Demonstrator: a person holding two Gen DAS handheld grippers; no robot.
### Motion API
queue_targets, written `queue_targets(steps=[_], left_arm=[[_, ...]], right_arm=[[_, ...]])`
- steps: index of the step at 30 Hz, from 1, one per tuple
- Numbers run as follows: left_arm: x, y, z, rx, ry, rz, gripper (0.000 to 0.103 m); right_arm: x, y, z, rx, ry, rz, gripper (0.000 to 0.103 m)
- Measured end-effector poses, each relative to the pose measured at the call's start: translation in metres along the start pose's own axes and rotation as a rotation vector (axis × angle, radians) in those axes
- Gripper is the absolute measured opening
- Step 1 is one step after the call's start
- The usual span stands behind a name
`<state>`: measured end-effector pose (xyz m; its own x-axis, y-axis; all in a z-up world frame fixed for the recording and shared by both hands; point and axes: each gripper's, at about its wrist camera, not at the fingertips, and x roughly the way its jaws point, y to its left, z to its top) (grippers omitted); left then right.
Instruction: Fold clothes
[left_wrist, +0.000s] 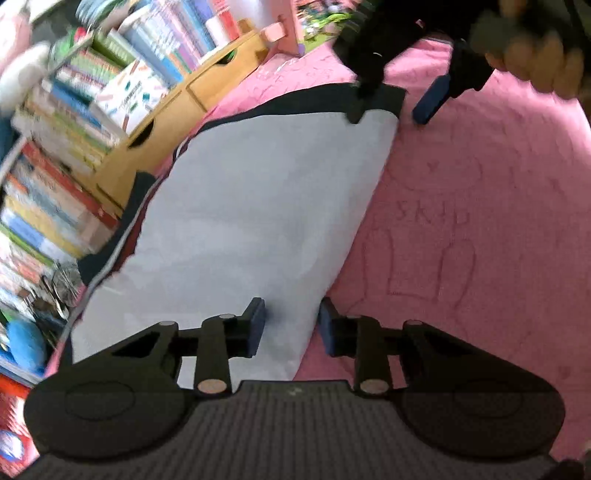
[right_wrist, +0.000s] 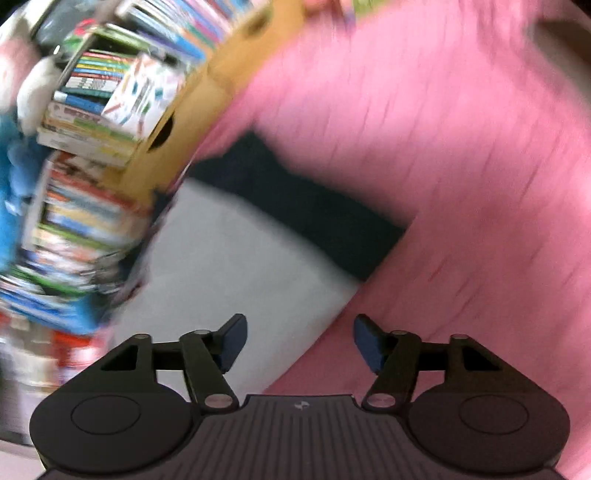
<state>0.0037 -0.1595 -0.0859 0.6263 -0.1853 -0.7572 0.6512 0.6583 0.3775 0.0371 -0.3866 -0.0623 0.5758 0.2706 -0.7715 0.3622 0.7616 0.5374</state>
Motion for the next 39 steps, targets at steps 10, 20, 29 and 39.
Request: queue_targets(steps=[10,20,29,39], left_arm=[[0.020,0.014,0.017,-0.391,0.046,-0.170,0.030],[0.013,0.010,0.012,-0.382,0.026,-0.172,0.031],[0.014,0.010,0.011,-0.394,0.010,-0.173,0.031],[0.013,0.012,0.008,-0.431,-0.002,-0.182,0.032]], right_arm=[[0.009,-0.009,0.016,-0.043,-0.084,0.012,0.063],[0.019,0.010,0.031,-0.155,-0.081,-0.051,0.023],[-0.017,0.089,0.028,-0.394,-0.035,0.214,0.009],[0.017,0.175,-0.012,-0.782,0.194,0.395,0.011]])
